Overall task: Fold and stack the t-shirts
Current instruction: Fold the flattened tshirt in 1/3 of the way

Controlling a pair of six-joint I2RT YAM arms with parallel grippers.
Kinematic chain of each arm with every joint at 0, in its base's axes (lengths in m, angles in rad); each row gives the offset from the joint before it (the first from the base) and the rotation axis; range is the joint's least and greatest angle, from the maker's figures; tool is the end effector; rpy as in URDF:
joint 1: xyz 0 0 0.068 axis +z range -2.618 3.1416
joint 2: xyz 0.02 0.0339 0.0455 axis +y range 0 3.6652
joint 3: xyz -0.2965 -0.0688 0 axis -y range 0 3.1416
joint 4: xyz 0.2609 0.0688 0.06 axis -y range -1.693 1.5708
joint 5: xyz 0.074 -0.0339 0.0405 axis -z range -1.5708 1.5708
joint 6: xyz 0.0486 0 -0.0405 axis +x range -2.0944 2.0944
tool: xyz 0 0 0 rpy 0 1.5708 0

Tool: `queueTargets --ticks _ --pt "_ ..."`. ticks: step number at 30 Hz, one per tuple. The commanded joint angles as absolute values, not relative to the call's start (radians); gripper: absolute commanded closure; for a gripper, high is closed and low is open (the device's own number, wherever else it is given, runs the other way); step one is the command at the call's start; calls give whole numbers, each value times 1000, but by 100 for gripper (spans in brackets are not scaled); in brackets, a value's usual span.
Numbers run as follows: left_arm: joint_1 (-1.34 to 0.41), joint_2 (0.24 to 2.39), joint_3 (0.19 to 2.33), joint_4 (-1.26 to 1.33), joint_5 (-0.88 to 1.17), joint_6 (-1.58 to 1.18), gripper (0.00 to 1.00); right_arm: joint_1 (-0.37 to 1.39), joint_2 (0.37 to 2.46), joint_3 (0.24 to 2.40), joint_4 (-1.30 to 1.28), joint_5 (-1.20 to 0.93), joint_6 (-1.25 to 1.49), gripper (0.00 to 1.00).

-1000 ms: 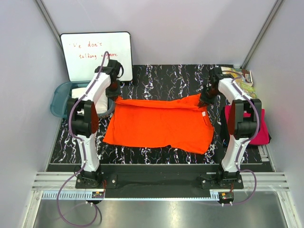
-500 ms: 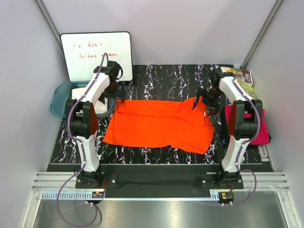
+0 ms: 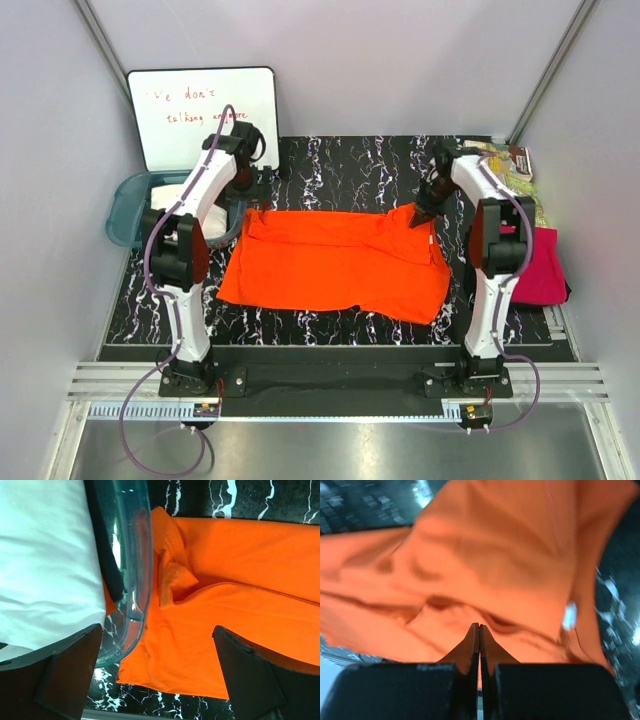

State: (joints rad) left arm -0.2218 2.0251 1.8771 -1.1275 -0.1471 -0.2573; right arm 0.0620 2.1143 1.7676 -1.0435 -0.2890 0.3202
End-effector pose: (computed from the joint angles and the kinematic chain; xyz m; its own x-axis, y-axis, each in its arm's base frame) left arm 0.4430 -0.0926 0.2840 -0.9473 -0.0444 -0.3171 -0.0673 0.9958 0.0616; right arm 0.4590 0.0424 0.2164 -0.9667 0.2423 -0.0822 0.2042 0.9242 0.3226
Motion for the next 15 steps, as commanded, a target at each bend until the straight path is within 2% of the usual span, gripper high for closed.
queueTargets --ticks 1,7,15 --pt "-225 2026 1910 -1134 -127 -239 1 119 2224 1847 -1002 -310 314 100" --pt "-225 2017 1904 -1141 -130 -242 1 144 2310 1916 -1008 -311 318 100" --pt "-227 2006 1868 -1138 -138 -252 1 158 2287 1887 -1016 -327 308 100"
